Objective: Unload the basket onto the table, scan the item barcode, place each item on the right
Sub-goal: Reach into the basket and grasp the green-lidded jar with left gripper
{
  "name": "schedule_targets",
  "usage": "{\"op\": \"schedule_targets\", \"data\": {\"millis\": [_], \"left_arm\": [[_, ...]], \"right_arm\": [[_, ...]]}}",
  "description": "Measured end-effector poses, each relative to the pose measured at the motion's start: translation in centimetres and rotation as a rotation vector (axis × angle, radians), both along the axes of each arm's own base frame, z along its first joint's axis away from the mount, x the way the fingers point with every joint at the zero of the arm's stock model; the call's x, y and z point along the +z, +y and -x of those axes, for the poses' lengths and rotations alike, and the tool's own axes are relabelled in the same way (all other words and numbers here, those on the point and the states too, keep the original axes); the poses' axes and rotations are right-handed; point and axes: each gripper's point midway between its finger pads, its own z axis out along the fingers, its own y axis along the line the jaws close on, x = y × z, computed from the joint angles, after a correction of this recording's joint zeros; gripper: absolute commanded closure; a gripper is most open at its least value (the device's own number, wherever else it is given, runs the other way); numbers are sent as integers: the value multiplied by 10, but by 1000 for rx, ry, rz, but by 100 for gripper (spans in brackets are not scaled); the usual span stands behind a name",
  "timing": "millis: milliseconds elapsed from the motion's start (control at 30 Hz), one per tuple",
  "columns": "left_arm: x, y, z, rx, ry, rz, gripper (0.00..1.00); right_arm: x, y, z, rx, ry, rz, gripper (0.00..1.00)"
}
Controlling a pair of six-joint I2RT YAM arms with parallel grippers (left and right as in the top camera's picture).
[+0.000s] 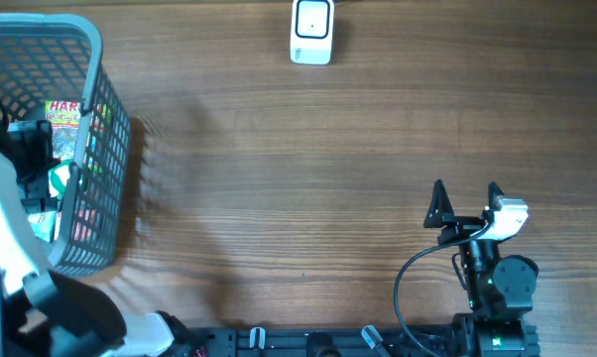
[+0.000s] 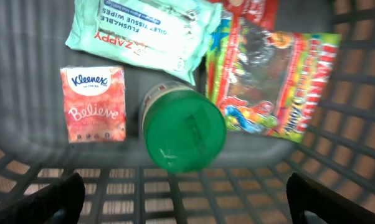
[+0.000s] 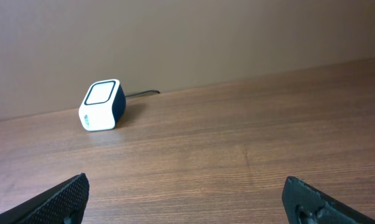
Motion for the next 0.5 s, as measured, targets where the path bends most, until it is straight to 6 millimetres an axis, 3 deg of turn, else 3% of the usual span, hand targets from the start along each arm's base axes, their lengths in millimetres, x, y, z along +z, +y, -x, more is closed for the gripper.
{"op": "schedule_targets", "data": {"millis": [167, 333, 500], "left_arm": [[-34, 0, -12, -22, 67, 39, 0], [-58, -14, -35, -87, 95, 52, 0], [-76, -19, -33, -99, 153, 77, 0]], "right_arm": [[0, 0, 0, 0, 0, 0, 0], [0, 0, 0, 0, 0, 0, 0], [0, 0, 0, 0, 0, 0, 0]]}}
